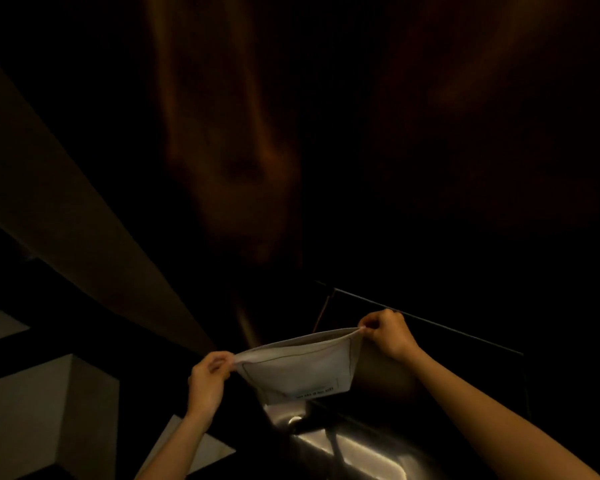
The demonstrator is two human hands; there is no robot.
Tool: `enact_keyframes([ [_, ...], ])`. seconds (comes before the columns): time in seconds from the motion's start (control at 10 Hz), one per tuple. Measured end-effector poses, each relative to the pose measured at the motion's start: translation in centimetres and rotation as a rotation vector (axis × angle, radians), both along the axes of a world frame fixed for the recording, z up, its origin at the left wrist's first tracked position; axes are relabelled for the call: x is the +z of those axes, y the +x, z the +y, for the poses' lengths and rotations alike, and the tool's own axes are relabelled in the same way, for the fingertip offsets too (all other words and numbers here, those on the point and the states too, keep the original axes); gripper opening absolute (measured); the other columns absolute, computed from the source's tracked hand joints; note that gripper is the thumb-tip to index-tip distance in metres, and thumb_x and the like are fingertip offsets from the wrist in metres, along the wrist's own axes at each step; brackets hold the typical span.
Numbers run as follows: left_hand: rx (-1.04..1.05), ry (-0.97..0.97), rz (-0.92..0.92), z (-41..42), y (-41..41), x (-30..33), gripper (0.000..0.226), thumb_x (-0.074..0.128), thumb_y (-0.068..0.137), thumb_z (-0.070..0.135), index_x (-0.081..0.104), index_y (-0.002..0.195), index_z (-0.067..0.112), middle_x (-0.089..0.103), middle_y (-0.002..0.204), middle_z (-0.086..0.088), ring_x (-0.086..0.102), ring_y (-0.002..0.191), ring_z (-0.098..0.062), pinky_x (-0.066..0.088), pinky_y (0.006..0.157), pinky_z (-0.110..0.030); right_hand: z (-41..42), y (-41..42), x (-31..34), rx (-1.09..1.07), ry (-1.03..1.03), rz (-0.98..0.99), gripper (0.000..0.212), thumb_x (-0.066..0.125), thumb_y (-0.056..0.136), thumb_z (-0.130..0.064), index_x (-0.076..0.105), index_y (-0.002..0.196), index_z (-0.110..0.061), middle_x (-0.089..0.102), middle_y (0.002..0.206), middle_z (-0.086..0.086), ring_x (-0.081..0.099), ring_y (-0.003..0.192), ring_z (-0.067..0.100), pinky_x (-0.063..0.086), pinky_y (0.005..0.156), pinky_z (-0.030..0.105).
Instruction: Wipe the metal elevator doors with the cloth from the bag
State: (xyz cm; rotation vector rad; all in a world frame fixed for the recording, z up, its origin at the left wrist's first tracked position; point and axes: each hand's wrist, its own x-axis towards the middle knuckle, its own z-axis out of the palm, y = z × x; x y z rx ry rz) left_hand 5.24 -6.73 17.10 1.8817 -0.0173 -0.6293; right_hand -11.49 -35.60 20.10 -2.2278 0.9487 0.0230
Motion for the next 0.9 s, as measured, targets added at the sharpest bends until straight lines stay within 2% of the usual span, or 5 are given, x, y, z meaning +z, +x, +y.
enact_keyframes([
  [0.3, 0.209, -0.016, 0.038, -0.5, 3.4, -22.1, 0.013, 0.063, 0.085, 0.002, 0.065, 0.077, 0.013, 0.065, 0.085, -0.008, 0.062, 0.086, -0.022, 0.049, 0.085, -0.037, -0.5, 6.7, -21.9, -0.089, 0.167, -0.059, 0.009, 0.061, 0.087, -0.004, 0.069, 0.089, -0.007, 0.067, 0.084, 0.008, 0.062, 0.074, 0.013, 0.050, 0.065, 0.016],
  [0.5, 0.249, -0.039, 0.012, -0.4, 5.3, -33.8, 0.014, 0.064, 0.084, 0.004, 0.065, 0.078, 0.016, 0.066, 0.085, -0.006, 0.062, 0.089, -0.026, 0.049, 0.084, -0.037, -0.3, 10.2, -33.9, -0.170, 0.253, -0.108, 0.012, 0.058, 0.088, -0.001, 0.068, 0.095, -0.003, 0.068, 0.093, 0.014, 0.061, 0.079, 0.015, 0.045, 0.065, 0.016],
  [0.6, 0.249, -0.077, 0.016, -1.0, 6.9, -37.0, 0.011, 0.061, 0.086, 0.002, 0.066, 0.090, 0.011, 0.066, 0.097, -0.009, 0.061, 0.098, -0.027, 0.048, 0.086, -0.036, -0.9, 12.2, -36.8, -0.186, 0.283, -0.126, 0.020, 0.058, 0.089, -0.002, 0.066, 0.108, -0.004, 0.067, 0.105, 0.014, 0.060, 0.090, 0.017, 0.047, 0.075, 0.022],
  [0.7, 0.227, -0.086, 0.018, -1.5, 7.2, -37.5, 0.036, 0.052, 0.092, 0.002, 0.053, 0.127, 0.010, 0.054, 0.121, -0.001, 0.052, 0.112, -0.018, 0.042, 0.095, -0.033, -1.1, 12.8, -37.6, -0.166, 0.377, -0.140, 0.040, 0.053, 0.090, 0.003, 0.052, 0.129, -0.005, 0.061, 0.119, 0.017, 0.059, 0.080, 0.012, 0.049, 0.067, 0.013],
  [0.9, 0.191, -0.093, 0.028, -3.5, 4.4, -31.6, 0.036, 0.043, 0.094, -0.004, 0.052, 0.126, 0.009, 0.055, 0.121, -0.003, 0.052, 0.112, -0.019, 0.041, 0.099, -0.034, -0.9, 11.2, -31.7, -0.268, 0.485, -0.197, 0.035, 0.049, 0.088, 0.011, 0.056, 0.121, 0.001, 0.064, 0.112, 0.019, 0.059, 0.092, 0.020, 0.048, 0.073, 0.021],
])
